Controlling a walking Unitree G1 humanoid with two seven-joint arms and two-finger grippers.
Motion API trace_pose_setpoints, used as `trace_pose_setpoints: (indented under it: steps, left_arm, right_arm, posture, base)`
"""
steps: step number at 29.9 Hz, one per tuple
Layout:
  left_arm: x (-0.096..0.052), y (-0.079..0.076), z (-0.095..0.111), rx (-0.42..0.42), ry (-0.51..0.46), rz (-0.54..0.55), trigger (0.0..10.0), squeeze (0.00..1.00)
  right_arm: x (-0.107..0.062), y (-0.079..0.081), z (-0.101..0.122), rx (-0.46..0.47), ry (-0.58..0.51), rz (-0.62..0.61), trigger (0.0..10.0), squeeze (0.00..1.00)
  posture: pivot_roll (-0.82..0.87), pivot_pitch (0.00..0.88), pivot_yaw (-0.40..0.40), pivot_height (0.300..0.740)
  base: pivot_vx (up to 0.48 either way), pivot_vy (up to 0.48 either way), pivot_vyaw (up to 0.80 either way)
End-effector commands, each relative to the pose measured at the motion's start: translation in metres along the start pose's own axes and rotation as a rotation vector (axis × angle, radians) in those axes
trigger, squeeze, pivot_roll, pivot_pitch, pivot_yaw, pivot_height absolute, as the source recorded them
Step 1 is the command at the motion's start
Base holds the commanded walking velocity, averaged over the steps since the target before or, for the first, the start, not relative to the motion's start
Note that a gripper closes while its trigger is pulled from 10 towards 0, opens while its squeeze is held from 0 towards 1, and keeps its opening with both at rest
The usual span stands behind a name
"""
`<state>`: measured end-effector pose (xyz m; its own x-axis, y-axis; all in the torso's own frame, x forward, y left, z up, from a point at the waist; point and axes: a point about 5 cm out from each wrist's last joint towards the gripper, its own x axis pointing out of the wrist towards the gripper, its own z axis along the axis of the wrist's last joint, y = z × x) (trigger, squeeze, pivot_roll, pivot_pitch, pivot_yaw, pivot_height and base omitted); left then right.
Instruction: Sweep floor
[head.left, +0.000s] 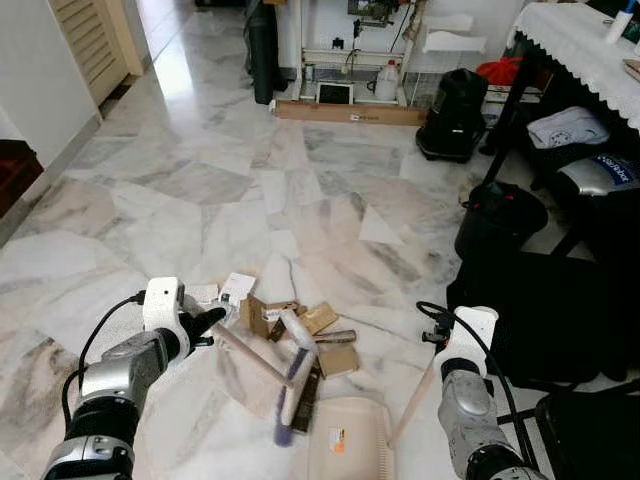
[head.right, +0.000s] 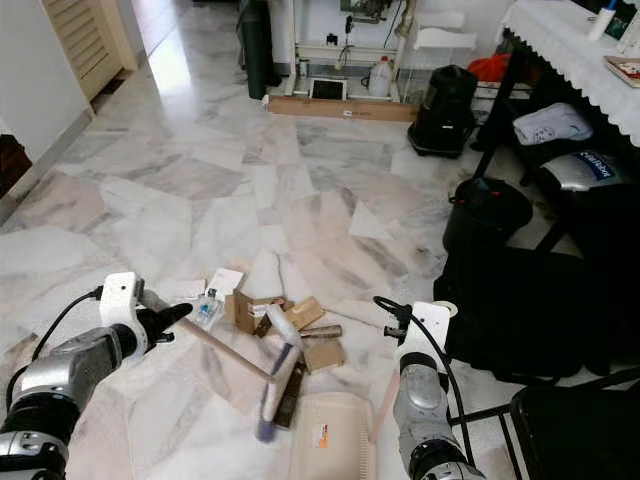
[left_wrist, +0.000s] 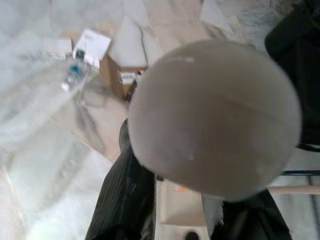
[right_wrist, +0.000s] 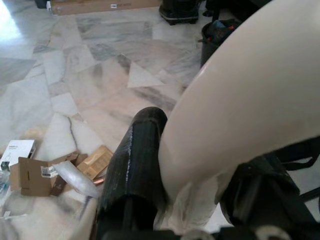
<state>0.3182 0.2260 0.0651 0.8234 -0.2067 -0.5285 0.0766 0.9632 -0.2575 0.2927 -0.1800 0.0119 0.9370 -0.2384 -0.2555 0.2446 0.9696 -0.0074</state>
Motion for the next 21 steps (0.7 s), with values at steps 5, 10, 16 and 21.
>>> trace_pose_setpoints:
  steps: [5, 10, 16, 21]
  left_arm:
    - [-0.002, -0.003, -0.013, -0.078, 0.130, -0.047, 10.0, 0.00]
    - [-0.006, -0.001, -0.008, -0.062, 0.135, -0.014, 10.0, 0.00]
    - [-0.017, -0.004, 0.008, 0.086, 0.136, -0.030, 10.0, 0.00]
    - [-0.027, -0.011, 0.016, 0.177, 0.124, -0.131, 10.0, 0.00]
  right_arm:
    - [-0.002, 0.001, -0.008, 0.007, 0.048, -0.004, 10.0, 0.00]
    - [-0.002, 0.001, -0.008, 0.004, 0.050, 0.000, 10.0, 0.00]
    - [-0.002, 0.002, -0.008, 0.003, 0.051, 0.001, 10.0, 0.00]
    - [-0.002, 0.002, -0.007, 0.003, 0.052, 0.001, 10.0, 0.00]
  posture:
    - [0.01, 0.045, -0.035, 0.740]
    - [0.01, 0.051, -0.039, 0.740]
    - [0.02, 0.054, -0.042, 0.740]
    - [0.02, 0.056, -0.043, 0.740]
  base:
    - [0.000, 0.000, 0.00]
    - [0.000, 0.000, 0.00]
    - [0.000, 0.000, 0.00]
    - [0.000, 0.000, 0.00]
